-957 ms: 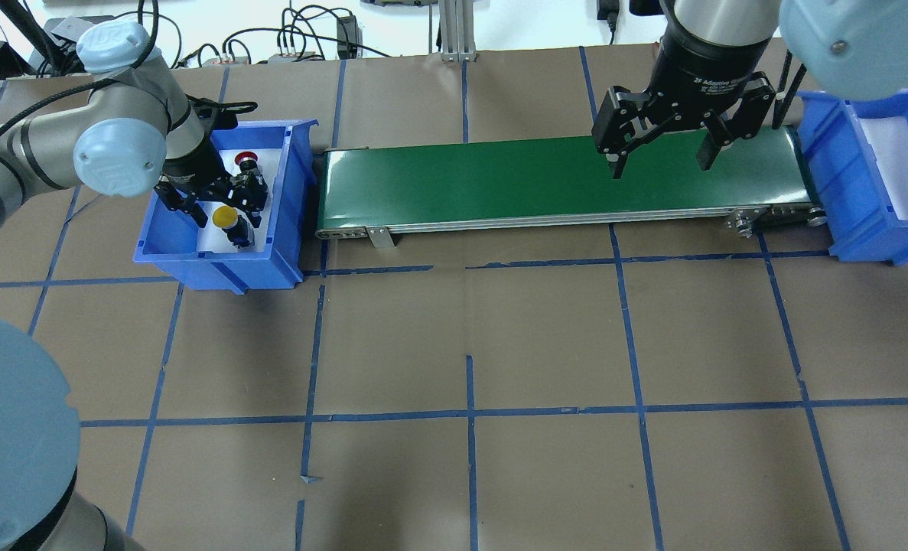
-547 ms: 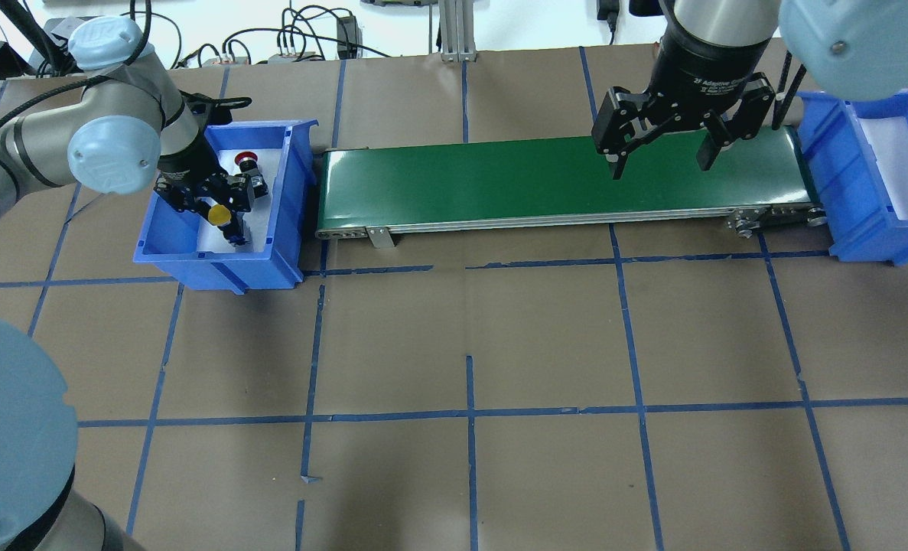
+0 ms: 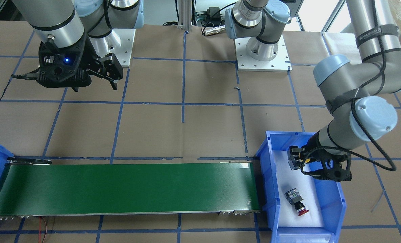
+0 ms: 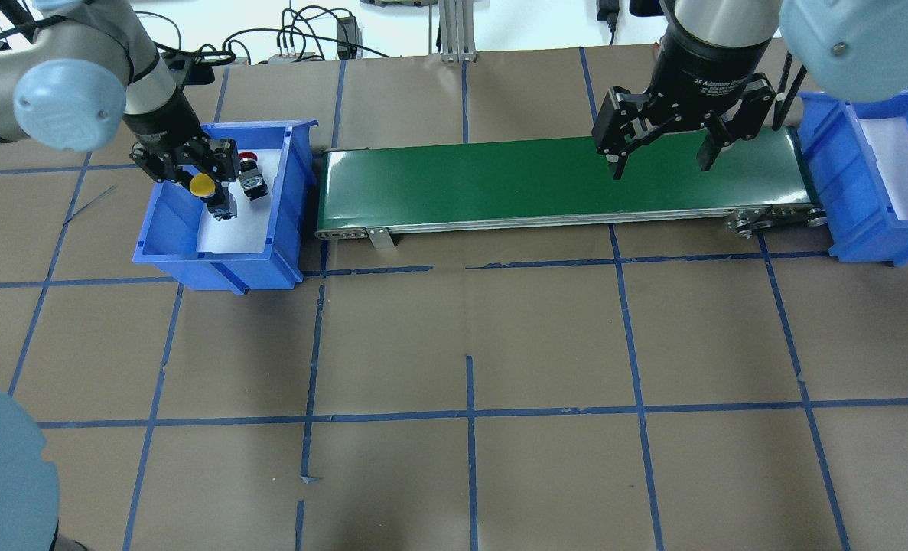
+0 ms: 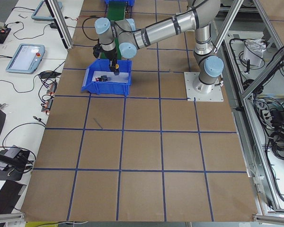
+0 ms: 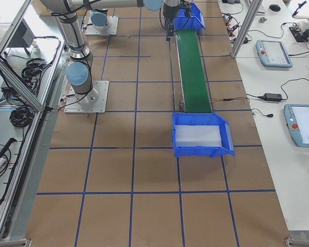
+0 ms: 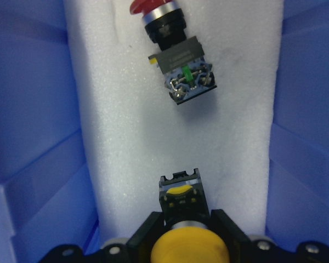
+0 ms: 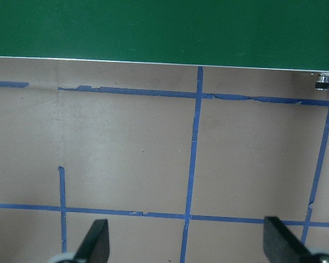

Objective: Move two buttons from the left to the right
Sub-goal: 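Lift the yellow button with the left gripper and lower it onto the conveyor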

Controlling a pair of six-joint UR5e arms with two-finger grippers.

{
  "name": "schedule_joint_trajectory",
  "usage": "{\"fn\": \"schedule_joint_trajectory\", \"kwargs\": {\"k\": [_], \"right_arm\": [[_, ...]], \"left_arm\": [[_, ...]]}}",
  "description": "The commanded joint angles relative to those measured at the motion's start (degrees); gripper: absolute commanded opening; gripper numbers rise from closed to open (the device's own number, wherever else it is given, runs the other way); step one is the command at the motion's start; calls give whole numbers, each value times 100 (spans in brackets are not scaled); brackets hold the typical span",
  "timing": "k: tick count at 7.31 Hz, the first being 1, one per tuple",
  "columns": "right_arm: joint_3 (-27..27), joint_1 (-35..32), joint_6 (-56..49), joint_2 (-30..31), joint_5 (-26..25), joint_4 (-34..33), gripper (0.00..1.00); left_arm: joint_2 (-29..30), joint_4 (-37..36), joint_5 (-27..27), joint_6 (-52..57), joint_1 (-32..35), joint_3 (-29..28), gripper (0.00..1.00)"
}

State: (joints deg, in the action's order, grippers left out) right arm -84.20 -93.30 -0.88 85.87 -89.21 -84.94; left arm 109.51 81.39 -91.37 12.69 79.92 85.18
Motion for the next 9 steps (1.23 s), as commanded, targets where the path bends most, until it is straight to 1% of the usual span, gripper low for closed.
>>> {"fn": "schedule_joint_trajectory", "kwargs": {"k": [1, 2, 3, 4, 5, 6, 8, 9], "right_arm": [[-9, 4, 0, 0, 0, 3, 100], [-9, 4, 0, 0, 0, 3, 100], [-9, 4, 0, -9, -17, -5, 100], [-9, 4, 0, -9, -18, -5, 100], [-9, 4, 0, -9, -18, -5, 100], [-9, 4, 0, -9, -9, -5, 100], [-9, 4, 0, -9, -9, -5, 100], [-9, 4, 0, -9, -9, -5, 100]], "left_arm": [[-219, 632, 162, -543, 337, -405, 15], [-124, 511, 164, -1044, 723, -423, 15], [34, 179, 190, -1371, 1101, -406, 15], [279, 71, 242, -1209, 1513, -432, 15], [395, -87, 234, -911, 1752, -441, 14], [509, -410, 234, -682, 1833, -432, 13], [747, -693, 217, -619, 1895, -458, 13], [887, -973, 217, -610, 1913, -458, 13]]}}
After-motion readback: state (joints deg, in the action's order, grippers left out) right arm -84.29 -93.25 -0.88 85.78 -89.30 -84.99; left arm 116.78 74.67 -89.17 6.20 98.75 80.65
